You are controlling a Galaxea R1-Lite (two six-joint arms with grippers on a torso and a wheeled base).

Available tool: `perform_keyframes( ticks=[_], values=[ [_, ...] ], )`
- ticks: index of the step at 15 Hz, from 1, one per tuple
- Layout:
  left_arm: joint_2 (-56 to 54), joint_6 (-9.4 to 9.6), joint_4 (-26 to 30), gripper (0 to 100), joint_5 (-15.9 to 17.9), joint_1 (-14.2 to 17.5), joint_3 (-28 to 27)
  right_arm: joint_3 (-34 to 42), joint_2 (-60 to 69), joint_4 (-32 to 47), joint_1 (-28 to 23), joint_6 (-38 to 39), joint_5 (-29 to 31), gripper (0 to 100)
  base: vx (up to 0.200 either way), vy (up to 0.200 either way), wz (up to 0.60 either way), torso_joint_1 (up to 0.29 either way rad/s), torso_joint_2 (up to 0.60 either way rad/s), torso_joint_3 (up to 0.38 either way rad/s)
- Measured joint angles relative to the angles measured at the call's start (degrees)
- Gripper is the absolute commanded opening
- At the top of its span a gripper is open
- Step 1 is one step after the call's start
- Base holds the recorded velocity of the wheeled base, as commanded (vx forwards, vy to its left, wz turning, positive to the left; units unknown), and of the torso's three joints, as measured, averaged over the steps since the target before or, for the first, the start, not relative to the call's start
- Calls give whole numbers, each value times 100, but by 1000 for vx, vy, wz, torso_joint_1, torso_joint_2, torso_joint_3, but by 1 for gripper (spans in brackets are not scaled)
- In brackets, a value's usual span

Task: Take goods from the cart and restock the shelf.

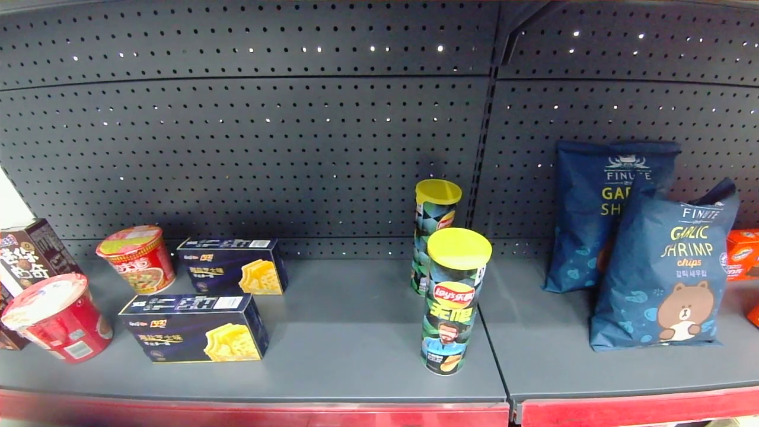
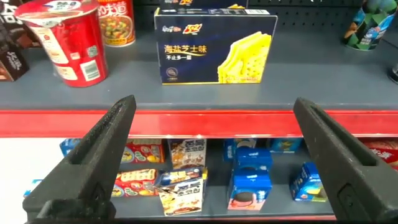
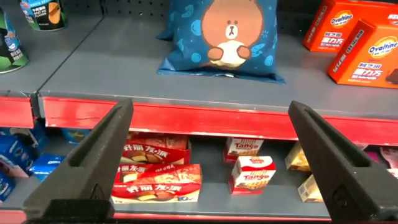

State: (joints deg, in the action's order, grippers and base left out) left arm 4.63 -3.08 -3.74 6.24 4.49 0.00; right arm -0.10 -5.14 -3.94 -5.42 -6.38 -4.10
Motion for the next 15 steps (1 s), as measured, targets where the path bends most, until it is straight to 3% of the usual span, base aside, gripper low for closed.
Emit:
perform_keyframes(
  ticks=[9,15],
  values=[
    [2,-268,-16,100,43,0,-2,0,-2,2,2,6,-15,100,0,-22,0,-1,0,0],
    [5,-274,-5,100,38,-5,0,0,-6,2,-6,20,-44,100,-67,0,0,1,0,1]
  ],
)
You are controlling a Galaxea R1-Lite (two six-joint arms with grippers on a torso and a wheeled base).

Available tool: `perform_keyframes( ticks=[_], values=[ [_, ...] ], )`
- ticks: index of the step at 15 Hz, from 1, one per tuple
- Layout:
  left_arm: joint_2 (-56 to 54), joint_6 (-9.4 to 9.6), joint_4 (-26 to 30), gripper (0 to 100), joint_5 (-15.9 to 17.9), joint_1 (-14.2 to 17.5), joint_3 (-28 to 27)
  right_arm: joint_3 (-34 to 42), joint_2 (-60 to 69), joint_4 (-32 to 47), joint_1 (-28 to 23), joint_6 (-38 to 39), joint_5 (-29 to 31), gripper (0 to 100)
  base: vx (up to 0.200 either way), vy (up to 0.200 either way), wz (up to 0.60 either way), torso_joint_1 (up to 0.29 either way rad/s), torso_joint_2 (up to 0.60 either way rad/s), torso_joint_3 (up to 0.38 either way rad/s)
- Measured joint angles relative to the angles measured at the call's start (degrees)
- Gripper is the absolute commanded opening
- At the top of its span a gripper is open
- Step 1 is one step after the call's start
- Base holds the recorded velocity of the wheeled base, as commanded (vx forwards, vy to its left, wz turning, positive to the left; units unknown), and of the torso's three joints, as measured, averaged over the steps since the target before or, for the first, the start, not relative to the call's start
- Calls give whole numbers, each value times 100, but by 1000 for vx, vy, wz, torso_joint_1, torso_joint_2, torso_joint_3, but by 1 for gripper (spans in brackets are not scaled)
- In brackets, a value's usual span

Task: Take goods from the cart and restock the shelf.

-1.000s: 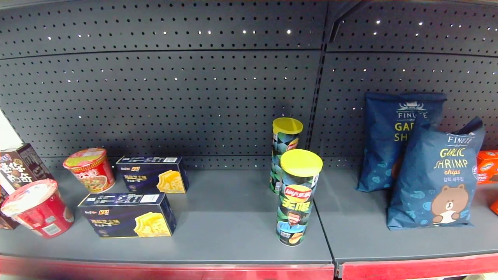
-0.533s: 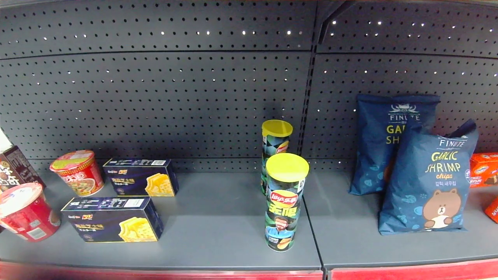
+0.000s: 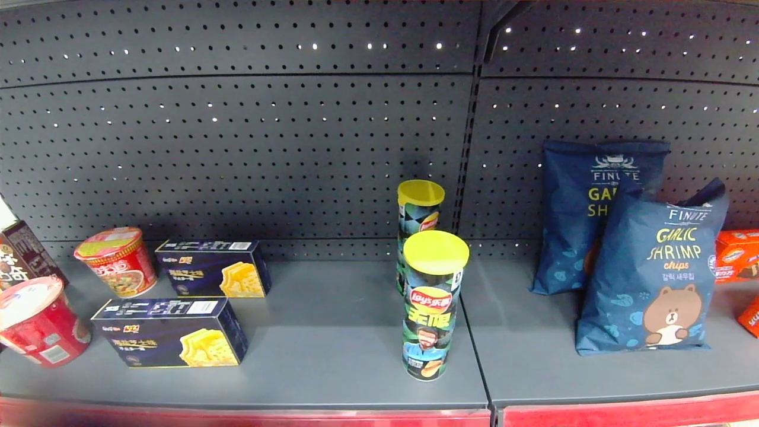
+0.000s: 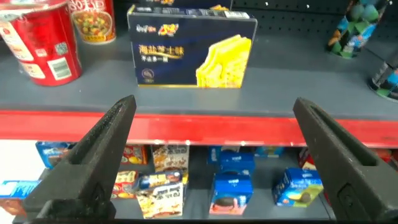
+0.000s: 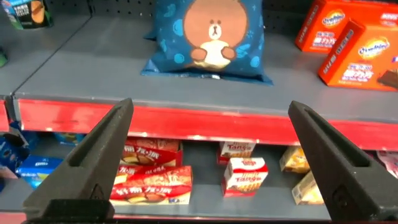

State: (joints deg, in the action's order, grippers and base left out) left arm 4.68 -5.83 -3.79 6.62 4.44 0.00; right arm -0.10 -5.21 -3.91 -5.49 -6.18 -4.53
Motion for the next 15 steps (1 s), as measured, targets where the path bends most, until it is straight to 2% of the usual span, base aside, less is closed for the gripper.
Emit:
perform_keyframes(
  ticks=[15],
  values=[
    [6,-22,-6,100,-2,2,0,0,-2,9,1,-6,-4,100,0,0,0,0,0,0]
  ],
)
